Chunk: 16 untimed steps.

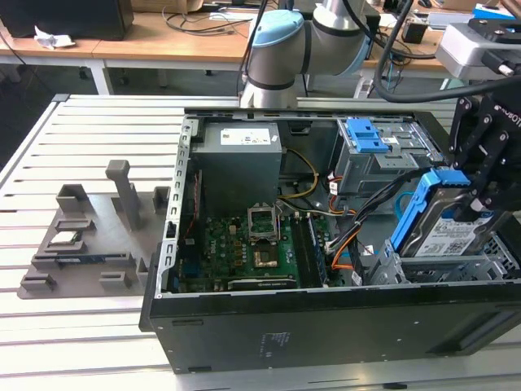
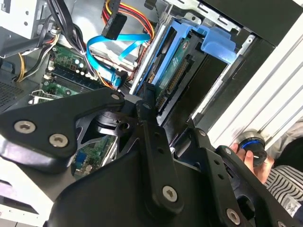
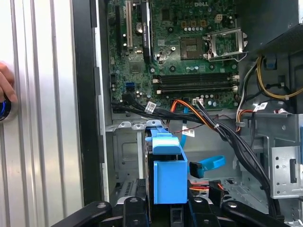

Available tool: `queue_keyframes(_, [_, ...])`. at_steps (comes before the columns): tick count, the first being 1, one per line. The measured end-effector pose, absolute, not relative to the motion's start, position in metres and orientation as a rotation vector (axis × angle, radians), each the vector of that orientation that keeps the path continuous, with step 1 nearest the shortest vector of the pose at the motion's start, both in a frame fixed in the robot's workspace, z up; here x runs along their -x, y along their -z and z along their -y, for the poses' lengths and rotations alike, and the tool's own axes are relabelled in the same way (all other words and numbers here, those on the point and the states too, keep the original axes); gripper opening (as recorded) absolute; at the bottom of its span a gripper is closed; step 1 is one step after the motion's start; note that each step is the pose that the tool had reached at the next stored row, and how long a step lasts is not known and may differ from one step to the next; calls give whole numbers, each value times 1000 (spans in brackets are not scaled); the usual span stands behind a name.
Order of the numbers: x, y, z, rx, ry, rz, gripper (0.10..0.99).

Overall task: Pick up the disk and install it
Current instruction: 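Insert the disk into the insertion slot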

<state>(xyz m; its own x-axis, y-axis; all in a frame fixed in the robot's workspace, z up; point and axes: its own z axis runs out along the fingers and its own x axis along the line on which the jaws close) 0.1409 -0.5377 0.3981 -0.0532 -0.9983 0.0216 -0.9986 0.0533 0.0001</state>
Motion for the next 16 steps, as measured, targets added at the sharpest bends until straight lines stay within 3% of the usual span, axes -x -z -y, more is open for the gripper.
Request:
queue_keyframes(9, [-141,-394,538,-2151,-23,2268,369])
queue_keyframes(10, [-141,-394,538,-2151,-23,2268,435])
queue_keyframes(13, [-141,-394,538,-2151,-23,2268,420])
queue_keyframes(15, [-141,-394,538,-2151,-23,2268,294])
queue_keyframes(16, [-141,-393,538,-2151,-23,2268,106])
